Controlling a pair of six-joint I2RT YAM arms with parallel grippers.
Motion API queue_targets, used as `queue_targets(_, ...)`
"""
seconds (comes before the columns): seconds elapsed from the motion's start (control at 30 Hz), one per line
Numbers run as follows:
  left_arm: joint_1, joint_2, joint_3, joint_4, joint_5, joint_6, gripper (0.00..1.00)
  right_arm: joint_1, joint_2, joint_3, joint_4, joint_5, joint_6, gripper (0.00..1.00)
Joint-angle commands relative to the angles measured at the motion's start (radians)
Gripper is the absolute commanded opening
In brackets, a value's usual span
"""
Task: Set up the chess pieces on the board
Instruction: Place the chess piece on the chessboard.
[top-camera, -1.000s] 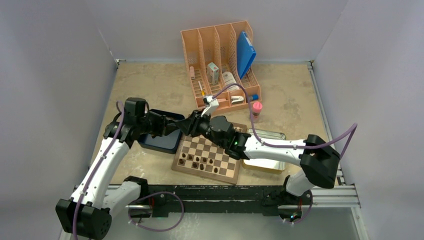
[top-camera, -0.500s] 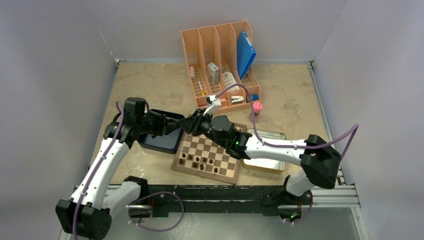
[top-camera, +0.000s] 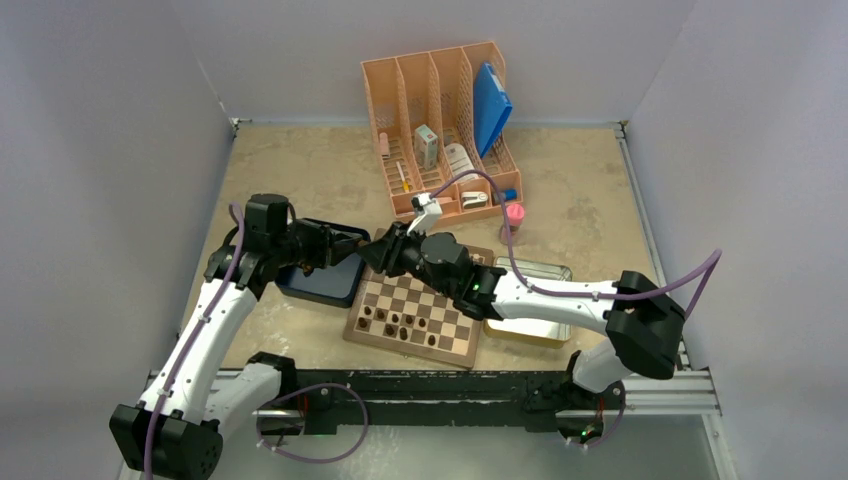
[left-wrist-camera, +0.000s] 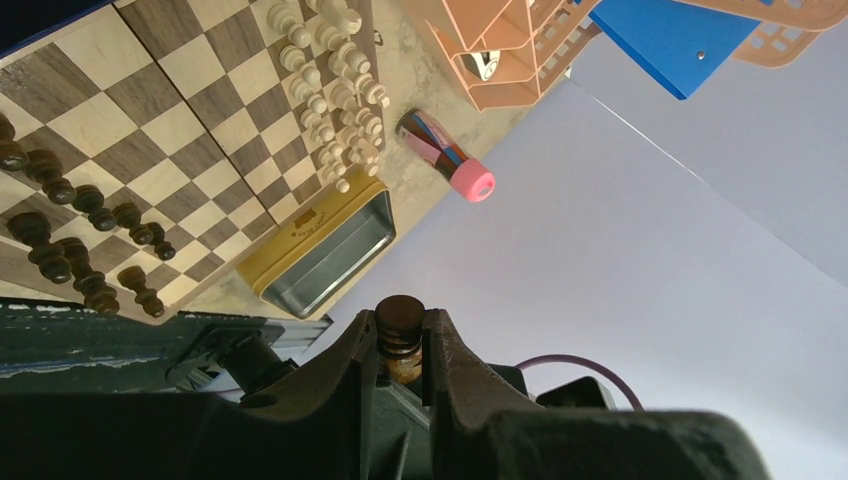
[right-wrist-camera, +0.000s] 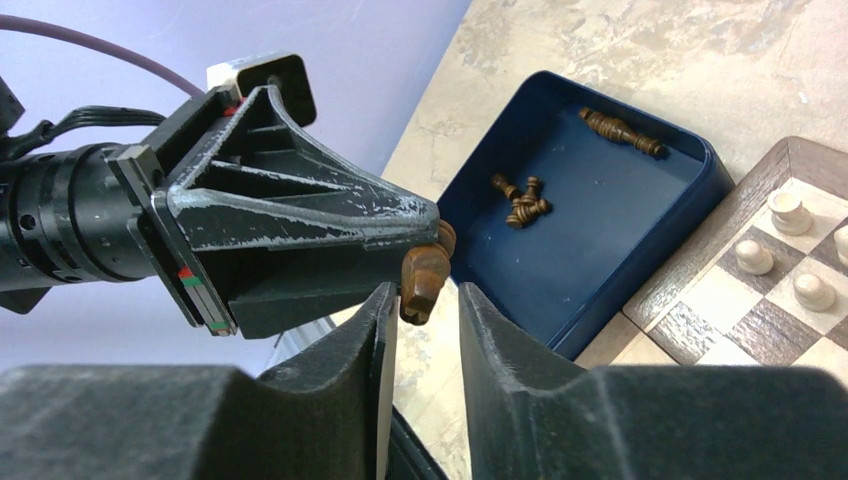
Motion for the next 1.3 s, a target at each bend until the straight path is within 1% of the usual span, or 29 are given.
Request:
queue_targets(0.0, 0.006, -0.019, 0.006, 0.047, 0.002, -0.021, 0.00, 0.005, -0.047, -0.014, 0.015, 0.021, 0.011, 0.28)
queue_targets(0.1, 0.006, -0.023, 0.005, 0.040, -0.004, -0.022, 0.00, 0.006, -0.058, -0.020, 0.023, 0.038, 0.009, 0.26)
queue_targets(0.23, 0.006, -0.033, -0.003, 0.034, -0.013, -0.025, 0.00, 0.005, -0.074, -0.021, 0.033, 0.057, 0.011, 0.34)
queue_targets(0.33, 0.006, -0.036, 0.004, 0.032, -0.022, -0.022, 0.00, 0.005, -0.090, -0.030, 0.045, 0.065, 0.020, 0.36)
queue_targets(0.4, 0.006, -0.037, 0.009, 0.029, -0.025, -0.022, 0.00, 0.005, -0.092, -0.031, 0.047, 0.071, 0.022, 0.32)
queue_targets(0.5, 0.006, -0.037, 0.014, 0.029, -0.027, -0.022, 0.00, 0.006, -0.087, -0.030, 0.045, 0.070, 0.022, 0.23)
queue_targets(0.57, 0.006, -0.039, 0.016, 0.027, -0.027, -0.023, 0.00, 0.005, -0.085, -0.031, 0.045, 0.063, 0.024, 0.20)
queue_targets(0.63, 0.006, -0.040, 0.019, 0.027, -0.031, -0.022, 0.00, 0.005, -0.083, -0.032, 0.048, 0.051, 0.026, 0.21)
queue_targets(0.77, 0.006, -0.043, 0.038, 0.021, -0.058, -0.013, 0.00, 0.006, -0.083, -0.045, 0.074, 0.038, 0.036, 0.34)
queue_targets(0.8, 0.006, -0.046, 0.040, 0.023, -0.062, -0.013, 0.00, 0.006, -0.080, -0.048, 0.077, 0.039, 0.038, 0.34)
queue_targets(0.97, 0.006, -0.041, 0.041, 0.034, -0.046, -0.002, 0.00, 0.005, -0.060, -0.041, 0.087, 0.034, 0.043, 0.30)
queue_targets(1.27, 0.006, -0.050, 0.024, 0.040, -0.028, -0.003, 0.00, 0.006, -0.042, -0.021, 0.108, 0.044, 0.039, 0.30)
